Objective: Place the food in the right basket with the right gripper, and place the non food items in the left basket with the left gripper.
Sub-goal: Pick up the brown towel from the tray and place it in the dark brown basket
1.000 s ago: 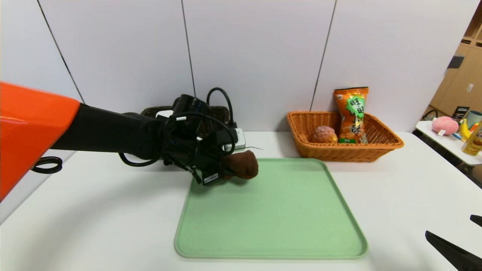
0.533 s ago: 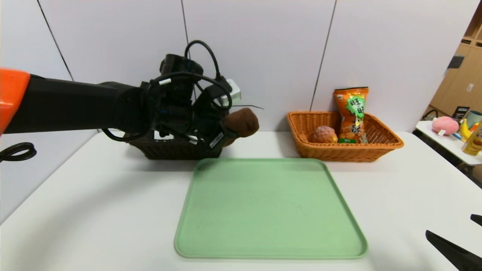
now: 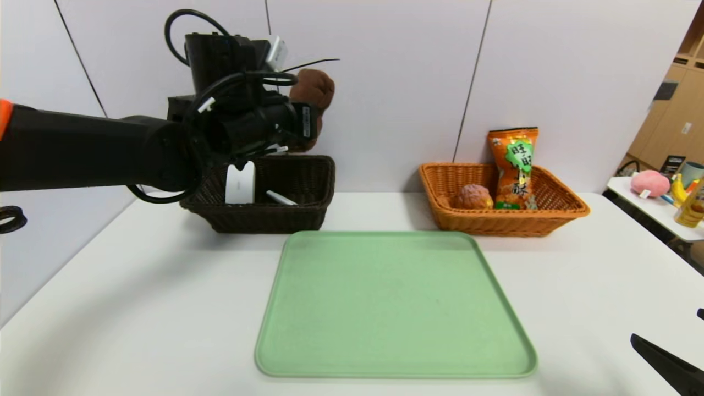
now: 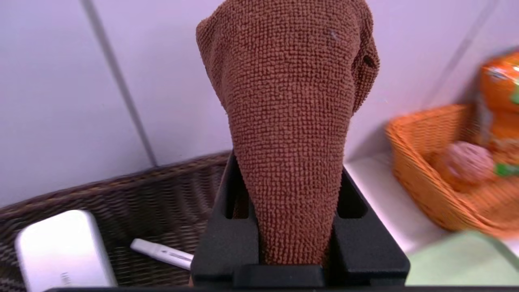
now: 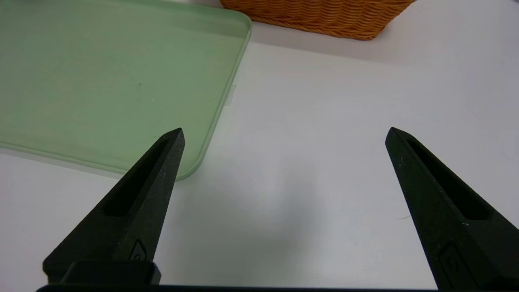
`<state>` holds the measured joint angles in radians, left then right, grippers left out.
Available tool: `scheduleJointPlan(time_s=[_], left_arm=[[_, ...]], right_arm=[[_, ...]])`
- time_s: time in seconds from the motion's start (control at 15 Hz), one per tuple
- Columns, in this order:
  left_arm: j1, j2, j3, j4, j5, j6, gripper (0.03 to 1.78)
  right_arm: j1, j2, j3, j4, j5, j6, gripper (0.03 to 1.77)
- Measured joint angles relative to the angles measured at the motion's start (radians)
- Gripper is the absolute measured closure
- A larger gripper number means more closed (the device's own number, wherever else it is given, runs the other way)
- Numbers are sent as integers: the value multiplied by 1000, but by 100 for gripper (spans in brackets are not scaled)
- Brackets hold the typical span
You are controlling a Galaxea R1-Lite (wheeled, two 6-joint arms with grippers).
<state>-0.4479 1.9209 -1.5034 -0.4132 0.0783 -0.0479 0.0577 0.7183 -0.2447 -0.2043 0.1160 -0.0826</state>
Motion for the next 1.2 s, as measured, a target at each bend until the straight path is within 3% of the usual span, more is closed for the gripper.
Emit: scheduleJointPlan(time_s=[0.2, 0.33, 0.53, 1.2], left_arm=[[30, 6, 94, -190, 133, 16, 140], [41, 14, 154, -290, 178, 6, 140], [46, 29, 203, -329, 198, -50, 140], [24, 135, 261, -423, 194, -32, 140]], right_arm=[[0, 5, -38, -2, 0, 4, 9], [0, 8, -55, -2, 0, 6, 9], [-2, 9, -63, -2, 0, 5, 9], [-1, 5, -49, 0, -1, 4, 9]])
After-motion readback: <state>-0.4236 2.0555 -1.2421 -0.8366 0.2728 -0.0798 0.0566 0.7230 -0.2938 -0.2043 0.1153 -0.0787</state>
